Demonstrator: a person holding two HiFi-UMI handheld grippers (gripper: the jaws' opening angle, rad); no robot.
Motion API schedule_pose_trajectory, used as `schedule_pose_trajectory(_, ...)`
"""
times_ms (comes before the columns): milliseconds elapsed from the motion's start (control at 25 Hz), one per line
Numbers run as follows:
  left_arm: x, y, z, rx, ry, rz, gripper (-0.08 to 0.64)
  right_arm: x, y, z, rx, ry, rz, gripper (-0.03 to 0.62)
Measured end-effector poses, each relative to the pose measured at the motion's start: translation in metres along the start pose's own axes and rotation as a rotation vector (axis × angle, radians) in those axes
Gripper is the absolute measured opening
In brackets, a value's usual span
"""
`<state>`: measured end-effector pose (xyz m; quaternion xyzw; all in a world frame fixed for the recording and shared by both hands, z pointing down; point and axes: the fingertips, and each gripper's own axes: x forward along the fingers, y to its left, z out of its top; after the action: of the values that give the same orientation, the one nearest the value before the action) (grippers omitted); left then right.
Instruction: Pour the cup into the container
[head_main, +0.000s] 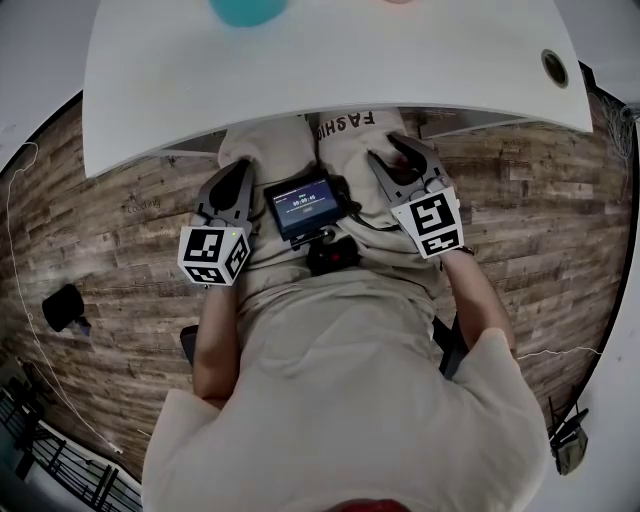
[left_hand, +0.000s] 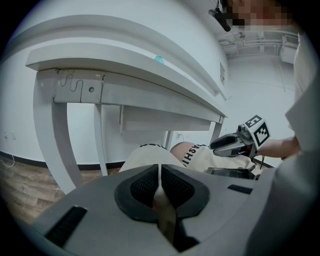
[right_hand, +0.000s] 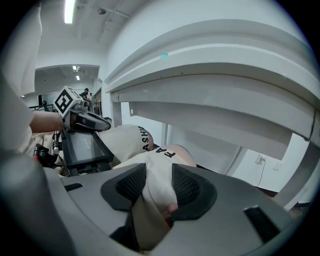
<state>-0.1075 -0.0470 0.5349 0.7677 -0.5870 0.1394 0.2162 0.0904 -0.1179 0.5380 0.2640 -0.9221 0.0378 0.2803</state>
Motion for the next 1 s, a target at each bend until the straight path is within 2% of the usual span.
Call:
schedule_pose_trajectory(560, 0.0012, -0.0013, 0.0003, 0.001, 0.004, -0.001, 0.014, 0.0003, -0.0003, 0.0003, 0.010, 0.000, 0.007, 0.167)
schedule_pose_trajectory(800, 0.0017, 0.0014, 0.0023, -0.041, -0.005, -0.021, 0.014, 0.0008, -0.0018, 0.0016, 0.040, -0.015, 0.014, 0.167)
schedule_pose_trajectory(1000, 0.0028, -0.0012, 0.0027, -0.019, 0.004, -0.021, 0.014, -0.0007, 0.0005, 0.0046, 0.042, -0.019, 0.024, 0.167)
